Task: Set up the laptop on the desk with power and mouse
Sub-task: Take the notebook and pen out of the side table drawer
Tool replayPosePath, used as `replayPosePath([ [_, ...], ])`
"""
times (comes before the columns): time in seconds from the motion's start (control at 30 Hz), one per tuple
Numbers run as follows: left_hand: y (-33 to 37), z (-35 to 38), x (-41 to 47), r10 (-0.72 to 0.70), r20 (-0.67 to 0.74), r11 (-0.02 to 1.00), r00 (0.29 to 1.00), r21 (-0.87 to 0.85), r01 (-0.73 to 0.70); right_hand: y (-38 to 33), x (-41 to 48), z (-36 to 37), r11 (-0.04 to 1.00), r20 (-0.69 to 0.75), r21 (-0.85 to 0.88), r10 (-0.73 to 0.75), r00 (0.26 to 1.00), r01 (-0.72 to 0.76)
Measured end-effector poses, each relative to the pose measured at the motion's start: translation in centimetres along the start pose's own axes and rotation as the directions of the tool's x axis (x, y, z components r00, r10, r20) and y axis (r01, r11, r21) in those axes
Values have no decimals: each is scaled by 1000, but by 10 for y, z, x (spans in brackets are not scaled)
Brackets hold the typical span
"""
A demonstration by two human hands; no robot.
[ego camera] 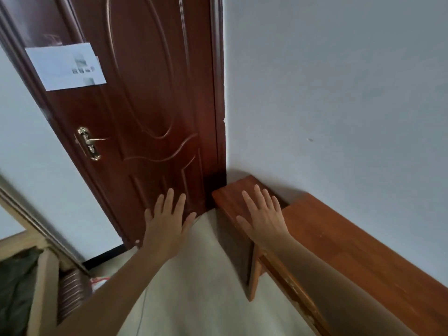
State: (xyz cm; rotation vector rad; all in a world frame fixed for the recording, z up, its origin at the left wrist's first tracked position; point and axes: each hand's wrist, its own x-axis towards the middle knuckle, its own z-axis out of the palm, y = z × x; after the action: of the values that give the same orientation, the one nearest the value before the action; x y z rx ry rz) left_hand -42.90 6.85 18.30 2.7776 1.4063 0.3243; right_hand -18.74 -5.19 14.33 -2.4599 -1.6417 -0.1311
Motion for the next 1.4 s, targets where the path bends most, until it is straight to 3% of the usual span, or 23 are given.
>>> replayPosePath([
  [0.23,-18,7,172,171,17,985,985,-20,-171,3,104,8,984,-17,28,179,984,-178],
  [0.43,-4,69,293,287,103,958,952,-9,-288,50,196,51,928,5,93,361,932,-360],
  [0.57,0,109,348,271,230,962,935,-41,-269,70,241,81,871,39,132,473,880,-474],
  [0.67,1,136,399,327,292,942,899,-27,-334,78,271,108,819,62,158,549,833,-551],
  [0.83,2,180,450,345,400,935,849,-73,-346,70,278,154,719,149,162,659,737,-676],
  [0.97,1,229,484,412,489,900,769,-85,-428,56,277,193,589,210,143,767,606,-795],
  [1.03,-5,270,496,471,507,873,722,-153,-462,34,271,223,471,217,159,840,496,-868],
  [1.07,-9,277,493,465,510,882,724,-199,-426,23,264,229,429,217,192,858,465,-883],
  [1.17,-23,350,503,455,573,888,682,-349,-299,-15,261,294,206,269,229,926,266,-951],
  [1.4,-63,481,485,333,641,902,692,-430,-36,-79,255,424,-123,341,271,940,-24,-955],
])
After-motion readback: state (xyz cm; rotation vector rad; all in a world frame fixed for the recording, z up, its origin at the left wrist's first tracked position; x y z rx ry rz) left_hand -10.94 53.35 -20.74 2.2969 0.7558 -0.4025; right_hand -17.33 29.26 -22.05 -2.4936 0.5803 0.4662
